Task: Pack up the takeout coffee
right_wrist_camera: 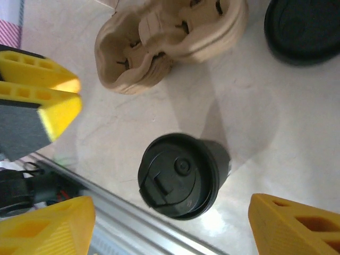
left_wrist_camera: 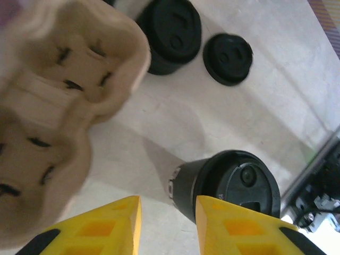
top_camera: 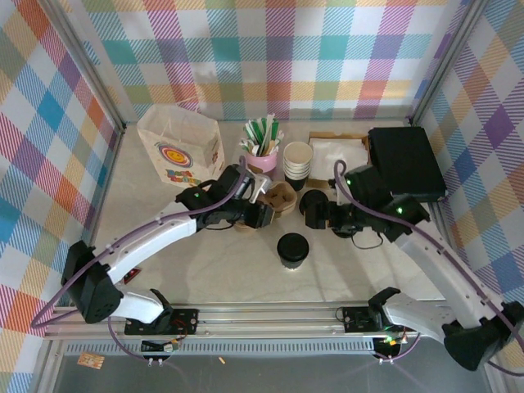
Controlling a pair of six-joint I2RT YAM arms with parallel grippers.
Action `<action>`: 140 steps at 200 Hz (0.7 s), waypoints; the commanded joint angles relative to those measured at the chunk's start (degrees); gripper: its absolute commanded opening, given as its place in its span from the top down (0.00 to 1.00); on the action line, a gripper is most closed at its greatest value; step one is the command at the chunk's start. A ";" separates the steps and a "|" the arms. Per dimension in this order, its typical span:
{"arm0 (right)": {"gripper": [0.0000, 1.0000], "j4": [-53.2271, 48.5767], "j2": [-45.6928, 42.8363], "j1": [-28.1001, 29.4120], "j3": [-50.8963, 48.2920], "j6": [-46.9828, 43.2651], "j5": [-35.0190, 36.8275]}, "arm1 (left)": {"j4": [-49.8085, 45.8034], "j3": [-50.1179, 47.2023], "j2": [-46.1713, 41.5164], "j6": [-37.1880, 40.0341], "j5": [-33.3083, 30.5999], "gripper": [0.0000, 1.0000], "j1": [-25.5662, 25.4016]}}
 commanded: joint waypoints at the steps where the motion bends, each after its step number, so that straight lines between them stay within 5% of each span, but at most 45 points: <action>1: 0.19 -9.20 4.85 1.43 4.77 -8.98 11.23 | -5.70 1.32 -3.34 0.20 -8.73 0.67 -0.08; 16: 0.15 -11.15 8.32 1.17 6.77 -8.16 17.79 | -5.87 0.62 -4.81 -0.01 -10.49 0.65 -0.02; 60: 0.11 -7.44 13.44 1.87 9.22 -11.10 10.08 | -8.01 1.03 -6.72 -0.35 -12.01 0.62 -0.04; 93: 0.08 -6.59 15.66 12.99 9.48 -18.26 10.95 | -8.28 -1.83 -9.60 -2.07 -15.59 0.61 -0.02; 140: 0.08 -6.62 20.25 18.64 8.48 -20.28 13.75 | -7.94 -5.34 -14.25 -2.92 -20.37 0.55 0.38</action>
